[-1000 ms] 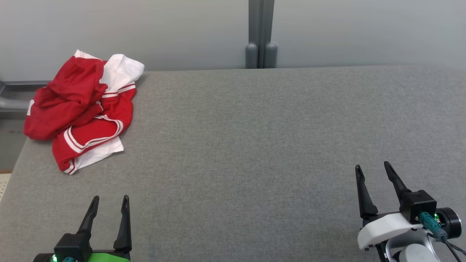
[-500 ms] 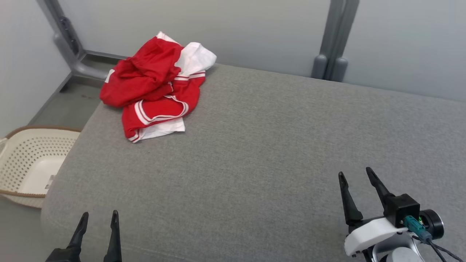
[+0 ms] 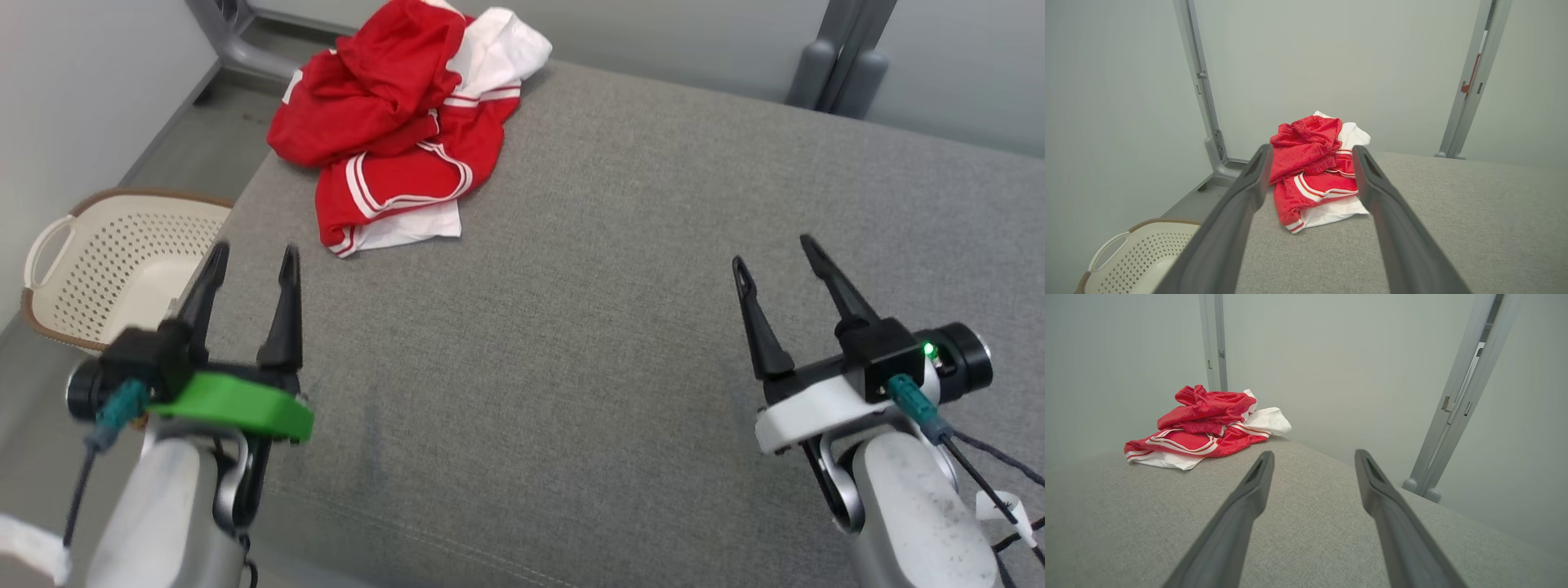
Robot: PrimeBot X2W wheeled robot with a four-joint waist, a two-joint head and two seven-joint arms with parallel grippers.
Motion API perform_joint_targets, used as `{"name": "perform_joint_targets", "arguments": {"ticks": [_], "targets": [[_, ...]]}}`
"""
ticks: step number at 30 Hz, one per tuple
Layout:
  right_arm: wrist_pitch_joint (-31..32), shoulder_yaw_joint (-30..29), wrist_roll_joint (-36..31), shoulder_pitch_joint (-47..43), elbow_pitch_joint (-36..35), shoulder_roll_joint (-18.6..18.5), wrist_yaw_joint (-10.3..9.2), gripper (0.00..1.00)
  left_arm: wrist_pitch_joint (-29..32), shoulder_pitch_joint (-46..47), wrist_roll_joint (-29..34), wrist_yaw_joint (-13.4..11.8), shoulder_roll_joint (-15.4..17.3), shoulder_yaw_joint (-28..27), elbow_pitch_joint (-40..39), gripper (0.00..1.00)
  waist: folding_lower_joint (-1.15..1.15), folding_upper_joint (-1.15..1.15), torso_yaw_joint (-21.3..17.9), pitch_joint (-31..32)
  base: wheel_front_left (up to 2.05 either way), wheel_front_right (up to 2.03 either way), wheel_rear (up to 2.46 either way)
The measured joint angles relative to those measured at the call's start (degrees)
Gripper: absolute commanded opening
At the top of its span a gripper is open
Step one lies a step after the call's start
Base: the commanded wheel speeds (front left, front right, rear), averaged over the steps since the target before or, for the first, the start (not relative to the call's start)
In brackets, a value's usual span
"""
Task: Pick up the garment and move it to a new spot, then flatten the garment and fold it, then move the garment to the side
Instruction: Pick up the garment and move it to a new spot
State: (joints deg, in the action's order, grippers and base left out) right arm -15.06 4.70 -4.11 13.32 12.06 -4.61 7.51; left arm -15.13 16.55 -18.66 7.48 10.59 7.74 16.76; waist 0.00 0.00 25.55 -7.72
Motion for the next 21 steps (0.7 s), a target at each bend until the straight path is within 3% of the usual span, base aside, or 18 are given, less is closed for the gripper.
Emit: {"name": "perform_joint_targets", "arguments": {"ticks": [4, 10, 15, 21], "targets": [[0.0, -0.2, -2.4, 4.6, -2.0, -2.0, 0.01, 1.0, 0.0, 15.7, -4.6, 0.0, 4.0, 8.5, 6.6, 1.0, 0.0, 0.0, 0.3, -5.4, 0.0, 0.0, 0.0], [0.0, -0.4, -4.2, 8.5, -6.0, -3.6, 0.01, 1.0, 0.0, 33.9, -15.8, 0.1, 7.5, 13.0, 16.0, 1.0, 0.01, 0.0, -0.5, -14.9, 0.0, 0.0, 0.0], [0.0, -0.3, -4.6, 8.7, -7.6, -3.7, 0.0, 1.0, 0.0, 40.5, -20.2, 0.1, 11.0, 18.0, 25.3, 1.0, 0.02, 0.0, -3.2, -23.5, 0.0, 0.0, 0.0], [-0.5, 1.3, -4.8, 10.0, -9.9, -2.9, 0.05, 1.0, 0.0, 46.5, -22.2, 0.1, 14.0, 16.1, 34.0, 1.0, 0.0, 0.0, -7.1, -30.2, 0.0, 0.0, 0.0]]}}
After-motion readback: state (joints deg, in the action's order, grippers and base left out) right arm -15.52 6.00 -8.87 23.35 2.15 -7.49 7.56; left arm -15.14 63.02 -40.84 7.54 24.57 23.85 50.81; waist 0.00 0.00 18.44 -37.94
